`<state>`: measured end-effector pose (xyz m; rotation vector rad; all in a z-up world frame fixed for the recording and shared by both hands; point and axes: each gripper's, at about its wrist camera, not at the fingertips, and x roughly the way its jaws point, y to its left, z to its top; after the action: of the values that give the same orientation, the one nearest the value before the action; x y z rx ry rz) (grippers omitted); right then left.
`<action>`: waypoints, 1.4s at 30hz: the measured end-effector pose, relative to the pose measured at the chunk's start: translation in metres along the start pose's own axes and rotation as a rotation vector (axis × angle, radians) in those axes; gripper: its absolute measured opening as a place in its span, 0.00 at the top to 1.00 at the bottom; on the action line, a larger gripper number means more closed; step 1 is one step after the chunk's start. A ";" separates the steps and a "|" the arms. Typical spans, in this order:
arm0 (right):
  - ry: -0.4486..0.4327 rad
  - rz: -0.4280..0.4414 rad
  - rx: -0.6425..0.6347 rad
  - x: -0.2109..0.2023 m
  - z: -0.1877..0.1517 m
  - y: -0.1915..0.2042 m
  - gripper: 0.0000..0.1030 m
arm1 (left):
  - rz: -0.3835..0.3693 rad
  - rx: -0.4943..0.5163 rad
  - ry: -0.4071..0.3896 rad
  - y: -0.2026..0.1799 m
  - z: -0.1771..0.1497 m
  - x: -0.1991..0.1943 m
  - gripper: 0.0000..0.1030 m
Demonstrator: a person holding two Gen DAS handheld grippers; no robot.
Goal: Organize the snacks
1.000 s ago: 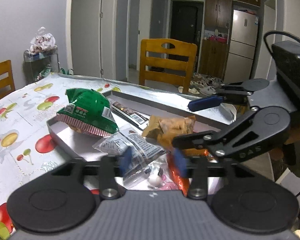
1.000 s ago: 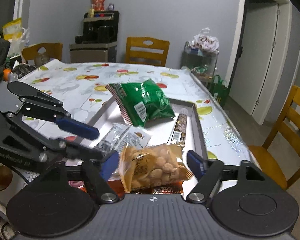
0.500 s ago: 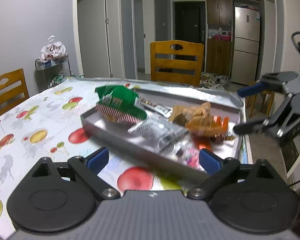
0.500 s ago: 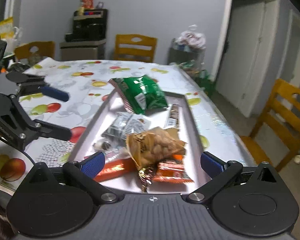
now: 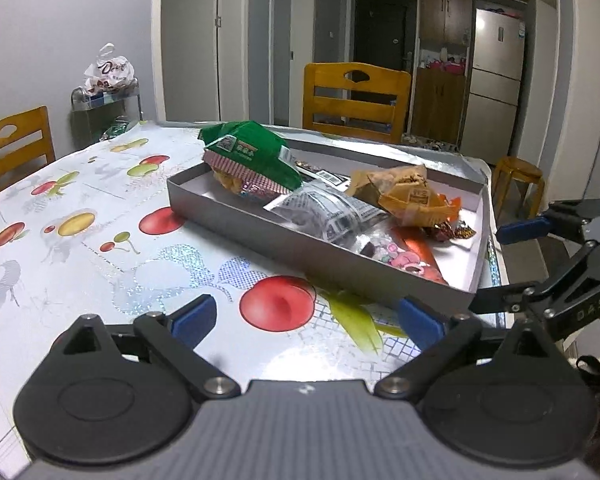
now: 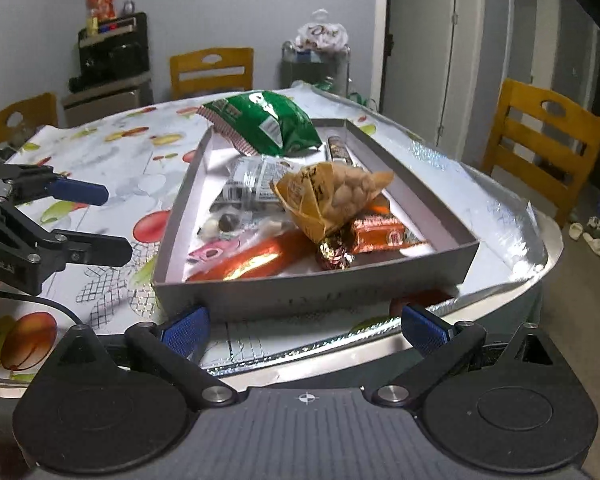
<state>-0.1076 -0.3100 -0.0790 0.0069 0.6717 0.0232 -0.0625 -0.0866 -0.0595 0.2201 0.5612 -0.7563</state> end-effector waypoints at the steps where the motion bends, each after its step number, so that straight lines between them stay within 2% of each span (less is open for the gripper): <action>1: 0.005 -0.006 0.003 0.002 -0.001 0.000 0.00 | -0.003 0.007 0.008 -0.001 0.000 0.002 0.02; 8: 0.000 0.000 0.017 0.007 -0.004 -0.001 0.00 | 0.009 0.035 0.057 -0.008 0.000 0.010 0.01; 42: -0.021 0.004 0.015 0.004 -0.007 -0.002 0.00 | 0.018 0.046 0.095 -0.010 -0.001 0.016 0.01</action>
<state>-0.1088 -0.3115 -0.0868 0.0233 0.6504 0.0219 -0.0604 -0.1027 -0.0691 0.3046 0.6309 -0.7448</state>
